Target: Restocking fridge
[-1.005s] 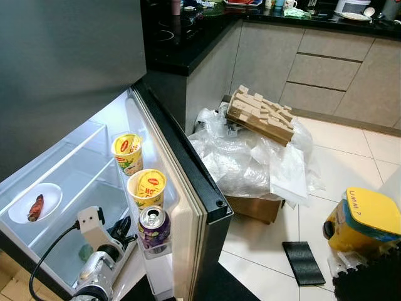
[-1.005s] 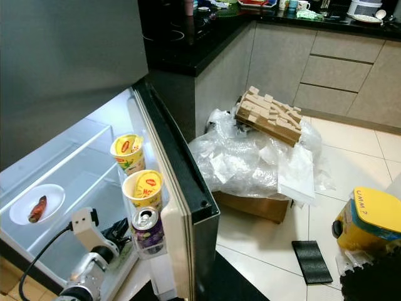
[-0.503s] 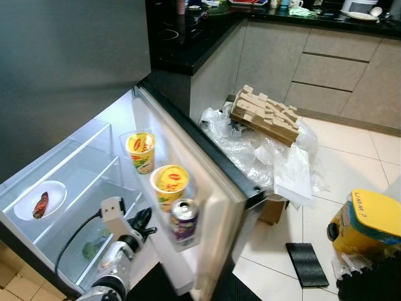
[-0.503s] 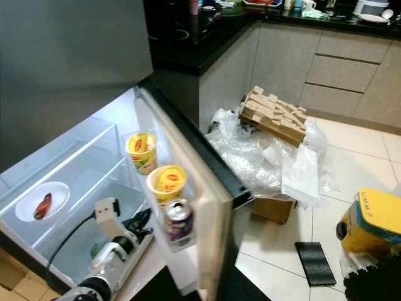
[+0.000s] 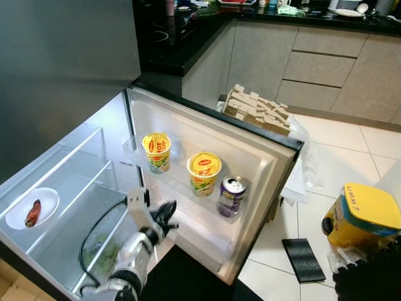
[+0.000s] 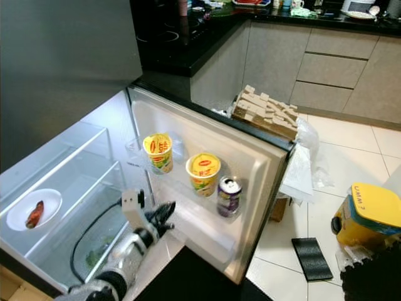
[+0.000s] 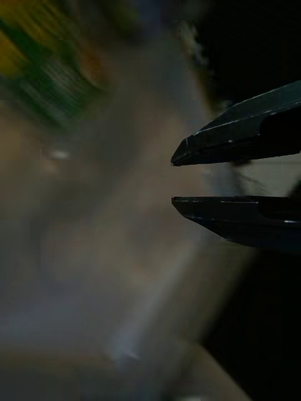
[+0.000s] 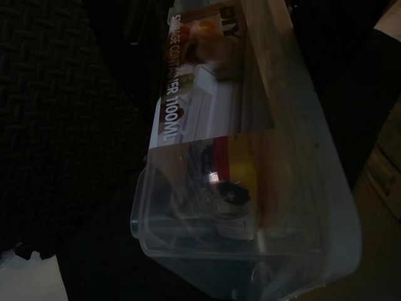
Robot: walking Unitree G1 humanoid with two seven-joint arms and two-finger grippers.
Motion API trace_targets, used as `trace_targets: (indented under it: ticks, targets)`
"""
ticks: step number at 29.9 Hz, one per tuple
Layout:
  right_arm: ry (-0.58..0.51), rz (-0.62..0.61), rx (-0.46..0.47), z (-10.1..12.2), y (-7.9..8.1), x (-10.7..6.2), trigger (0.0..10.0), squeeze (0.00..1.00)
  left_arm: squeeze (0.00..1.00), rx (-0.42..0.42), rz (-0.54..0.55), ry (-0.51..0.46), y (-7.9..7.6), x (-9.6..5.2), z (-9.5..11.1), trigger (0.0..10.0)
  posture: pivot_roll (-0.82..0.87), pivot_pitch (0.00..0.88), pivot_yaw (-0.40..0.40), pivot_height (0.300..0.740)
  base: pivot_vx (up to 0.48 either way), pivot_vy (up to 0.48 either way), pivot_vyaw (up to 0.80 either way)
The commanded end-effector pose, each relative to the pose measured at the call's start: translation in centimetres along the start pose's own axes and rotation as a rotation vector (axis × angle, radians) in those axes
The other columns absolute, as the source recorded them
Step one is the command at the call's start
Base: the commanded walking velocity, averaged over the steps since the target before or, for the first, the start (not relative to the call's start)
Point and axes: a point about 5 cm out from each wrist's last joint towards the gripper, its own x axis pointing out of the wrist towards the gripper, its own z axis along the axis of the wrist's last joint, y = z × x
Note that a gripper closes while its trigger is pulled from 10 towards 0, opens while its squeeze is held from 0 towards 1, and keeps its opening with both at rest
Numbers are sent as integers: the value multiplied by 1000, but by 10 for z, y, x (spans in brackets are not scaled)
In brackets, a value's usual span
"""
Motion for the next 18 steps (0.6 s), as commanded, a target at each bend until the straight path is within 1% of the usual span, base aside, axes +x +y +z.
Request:
trace_targets:
  ticks: [1,3,4,5,6,7,8,9,10,12,13,15,16,17,18]
  targets:
    - [-5,23,11,1,4,1,10000,0,0,20,47,37,14,-9,-2,10000,-104,0,9,740,0,0,0]
    - [-8,24,10,1,5,1,10000,0,0,17,121,81,29,-24,-12,10000,-96,0,6,740,0,0,0]
    - [-8,24,10,1,5,1,10000,0,0,17,121,81,29,-24,-12,10000,-96,0,6,740,0,0,0]
    - [-18,21,9,2,6,1,10000,0,0,18,191,127,41,-38,-21,10000,-95,0,5,740,0,0,0]
    - [-24,19,9,3,6,1,10000,0,0,17,218,144,46,-44,-25,10000,-95,0,5,740,0,0,0]
    - [-24,19,9,3,6,1,10000,0,0,17,218,144,46,-44,-25,10000,-95,0,5,740,0,0,0]
    - [-41,14,7,5,7,1,10000,0,0,10,281,191,55,-59,-36,10000,-93,0,3,740,0,0,0]
    - [-51,8,4,6,7,1,10000,0,0,7,311,216,59,-66,-41,10000,-94,0,3,740,0,0,0]
    - [-51,8,4,6,7,1,10000,0,0,7,311,216,59,-66,-41,10000,-94,0,3,740,0,0,0]
    - [-79,-12,-2,10,5,1,10000,0,0,-5,367,269,66,-81,-54,10000,-94,0,0,740,0,0,0]
    - [-79,-12,-2,10,5,1,10000,0,0,-5,367,269,66,-81,-54,10000,-94,0,0,740,0,0,0]
    - [-99,-37,-8,12,0,0,10000,0,0,-11,407,319,69,-93,-65,10000,-94,0,-3,740,0,0,0]
    - [-99,-37,-8,12,0,0,10000,0,0,-11,407,319,69,-93,-65,10000,-94,0,-3,740,0,0,0]
    - [-119,-77,-25,13,-9,-2,10000,0,0,-17,448,376,71,-105,-77,10000,-93,0,-6,740,0,0,0]
    - [-124,-97,-32,13,-13,-3,10000,0,0,-22,462,395,71,-110,-81,10000,-91,0,-8,740,0,0,0]
